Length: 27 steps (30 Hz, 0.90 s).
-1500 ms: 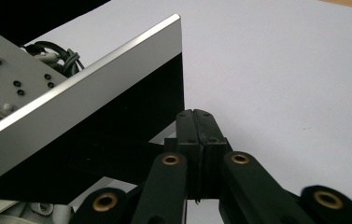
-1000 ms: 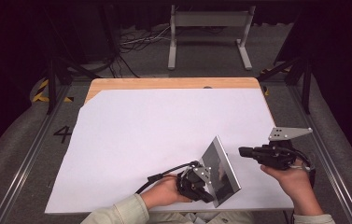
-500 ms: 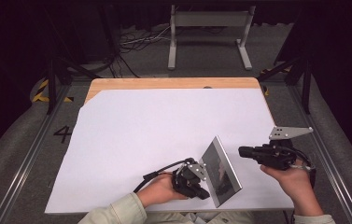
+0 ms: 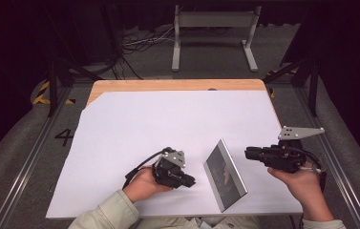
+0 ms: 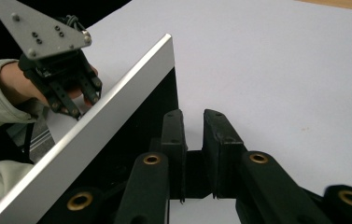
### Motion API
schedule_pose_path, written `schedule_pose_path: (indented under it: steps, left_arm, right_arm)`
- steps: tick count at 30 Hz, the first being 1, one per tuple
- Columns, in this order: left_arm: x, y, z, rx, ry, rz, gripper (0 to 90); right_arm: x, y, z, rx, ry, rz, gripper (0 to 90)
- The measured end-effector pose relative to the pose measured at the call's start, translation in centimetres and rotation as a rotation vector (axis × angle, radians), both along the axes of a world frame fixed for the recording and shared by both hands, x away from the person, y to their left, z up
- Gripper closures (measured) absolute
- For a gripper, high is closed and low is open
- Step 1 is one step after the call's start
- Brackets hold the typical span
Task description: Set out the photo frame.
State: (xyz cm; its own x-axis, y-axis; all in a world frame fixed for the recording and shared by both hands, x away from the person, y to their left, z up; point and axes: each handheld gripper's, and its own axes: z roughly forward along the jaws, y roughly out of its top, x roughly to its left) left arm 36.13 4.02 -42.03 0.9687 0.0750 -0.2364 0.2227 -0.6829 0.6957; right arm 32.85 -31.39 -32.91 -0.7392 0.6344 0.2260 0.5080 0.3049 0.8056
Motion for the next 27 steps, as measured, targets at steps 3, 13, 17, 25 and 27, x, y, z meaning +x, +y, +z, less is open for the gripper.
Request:
schedule_pose_path:
  steps: [3, 13, 17, 25, 27]
  left_arm:
    - [0.6, 2.2, 0.5, -0.027, -0.011, 0.067, 80.1]
    - [1.5, 6.1, 0.9, -0.074, -0.024, 0.185, 76.9]
    - [2.0, 7.1, 0.9, -0.096, -0.021, 0.23, 74.0]
    - [2.6, 7.8, 0.9, -0.123, -0.004, 0.302, 63.5]
    - [2.7, 8.2, 0.9, -0.132, -0.001, 0.324, 62.7]
  right_arm:
    - [0.0, 0.0, 0.3, 0.005, 0.008, 0.001, 75.4]
    - [0.3, 0.7, 1.4, -0.007, 0.037, -0.001, 70.0]
    - [0.3, 1.1, 2.1, -0.012, 0.053, 0.001, 67.4]
    - [0.4, 1.4, 3.6, -0.03, 0.095, -0.019, 62.2]
    - [0.4, 1.4, 4.0, -0.037, 0.114, -0.028, 60.7]
